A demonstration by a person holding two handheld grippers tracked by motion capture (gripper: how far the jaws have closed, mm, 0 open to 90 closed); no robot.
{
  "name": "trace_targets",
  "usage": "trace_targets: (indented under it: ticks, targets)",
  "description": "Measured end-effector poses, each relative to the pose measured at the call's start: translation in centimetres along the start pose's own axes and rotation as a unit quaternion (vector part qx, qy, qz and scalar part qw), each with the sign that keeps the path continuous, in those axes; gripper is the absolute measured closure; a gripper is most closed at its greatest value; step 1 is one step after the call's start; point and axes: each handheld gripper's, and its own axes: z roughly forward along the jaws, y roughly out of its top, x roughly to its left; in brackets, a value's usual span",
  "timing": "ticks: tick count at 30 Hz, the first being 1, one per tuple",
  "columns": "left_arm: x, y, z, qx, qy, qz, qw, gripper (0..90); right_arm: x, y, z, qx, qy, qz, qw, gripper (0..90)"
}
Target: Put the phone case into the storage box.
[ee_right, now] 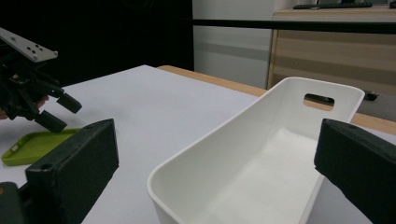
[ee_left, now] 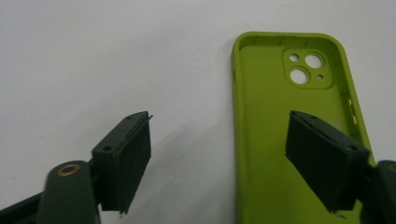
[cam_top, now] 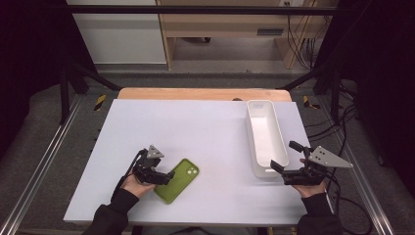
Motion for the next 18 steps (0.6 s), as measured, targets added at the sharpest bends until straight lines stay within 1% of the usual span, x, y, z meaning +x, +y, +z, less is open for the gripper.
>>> trace_targets:
  ticks: [2, 4, 6, 8, 10, 14, 15, 18]
  targets:
    - [-0.13, -0.06, 0.05, 0.003, 0.001, 0.003, 1.0000, 26.8, -0.03, -0.01, 0.00, -0.001, 0.000, -0.002, 1.0000, 0.0]
    - [-0.26, -0.14, 0.07, 0.006, -0.004, 0.007, 1.0000, 31.1, -0.02, 0.01, -0.04, -0.001, 0.000, 0.000, 1.0000, 0.0]
    - [-0.40, -0.20, 0.12, 0.006, -0.001, 0.007, 1.0000, 35.0, -0.03, 0.01, -0.06, -0.001, -0.001, 0.000, 1.0000, 0.0]
    - [-0.41, -0.23, 0.10, 0.011, -0.001, 0.013, 0.9998, 39.2, -0.03, 0.00, -0.05, 0.000, 0.000, 0.001, 1.0000, 0.0]
    - [-0.40, -0.26, 0.16, 0.016, -0.002, 0.012, 0.9998, 44.2, -0.03, -0.02, -0.04, 0.000, -0.001, 0.000, 1.0000, 0.0]
    - [-0.44, -0.32, 0.18, 0.018, -0.010, 0.011, 0.9997, 53.8, -0.03, -0.01, -0.04, 0.000, 0.000, 0.000, 1.0000, 0.0]
    - [-0.47, -0.31, 0.16, 0.018, -0.010, 0.012, 0.9997, 53.8, -0.03, -0.01, -0.04, -0.002, -0.001, 0.001, 1.0000, 0.0]
    - [-0.56, -0.33, 0.12, 0.022, -0.009, 0.015, 0.9996, 60.0, -0.05, 0.00, -0.07, -0.003, -0.001, 0.001, 1.0000, 0.0]
